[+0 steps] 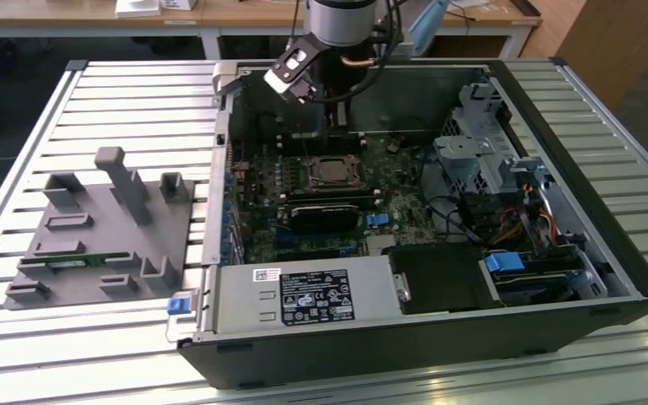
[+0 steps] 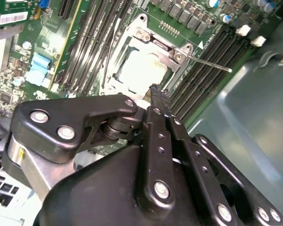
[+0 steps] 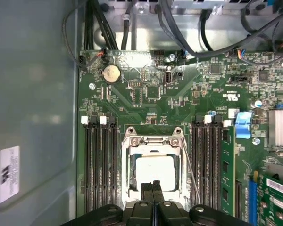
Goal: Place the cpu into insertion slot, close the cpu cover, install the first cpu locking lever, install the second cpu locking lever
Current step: 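Install the first cpu locking lever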
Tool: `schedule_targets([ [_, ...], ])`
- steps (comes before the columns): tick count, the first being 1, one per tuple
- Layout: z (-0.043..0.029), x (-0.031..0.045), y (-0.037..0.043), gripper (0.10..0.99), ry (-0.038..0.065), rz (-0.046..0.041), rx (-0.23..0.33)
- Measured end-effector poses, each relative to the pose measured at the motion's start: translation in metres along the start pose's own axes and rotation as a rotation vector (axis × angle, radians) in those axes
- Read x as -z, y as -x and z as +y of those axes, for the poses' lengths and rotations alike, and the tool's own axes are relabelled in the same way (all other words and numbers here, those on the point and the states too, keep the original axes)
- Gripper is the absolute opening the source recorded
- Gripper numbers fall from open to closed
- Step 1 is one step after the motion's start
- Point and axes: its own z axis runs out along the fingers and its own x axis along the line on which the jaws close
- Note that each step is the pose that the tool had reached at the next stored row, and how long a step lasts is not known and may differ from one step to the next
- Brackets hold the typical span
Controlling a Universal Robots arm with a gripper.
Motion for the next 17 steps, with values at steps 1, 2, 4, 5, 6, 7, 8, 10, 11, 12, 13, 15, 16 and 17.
schedule_targets([
  [1, 0.0001, 0.0033, 0.0000, 0.106, 0.000, -0.0001, 0.000],
  [2, 0.0002, 0.0067, -0.0001, 0.106, 0.000, -0.0001, 0.000],
  [4, 0.0003, 0.0108, -0.0001, 0.106, 0.000, -0.0004, 0.002],
  [5, 0.0003, 0.0108, -0.0001, 0.106, 0.000, -0.0001, 0.011],
  [6, 0.0003, 0.0108, -0.0001, 0.106, 0.000, 0.0009, 0.046],
  [7, 0.0002, 0.0109, -0.0001, 0.106, 0.000, 0.0013, 0.064],
  [8, 0.0002, 0.0109, -0.0001, 0.106, -0.001, 0.0017, 0.082],
  [10, 0.0003, 0.0109, -0.0001, 0.106, -0.001, 0.0022, 0.120],
  [11, 0.0002, 0.0109, -0.0001, 0.106, -0.001, 0.0020, 0.137],
  [12, 0.0002, 0.0109, -0.0001, 0.106, -0.001, 0.0019, 0.152],
  [13, 0.0002, 0.0109, -0.0001, 0.106, -0.002, 0.0017, 0.166],
  [15, 0.0003, 0.0108, -0.0001, 0.106, -0.002, 0.0002, 0.191],
  [16, 0.0003, 0.0109, -0.0001, 0.106, -0.002, -0.0006, 0.201],
  [17, 0.0003, 0.0109, -0.0001, 0.106, -0.002, -0.0009, 0.211],
])
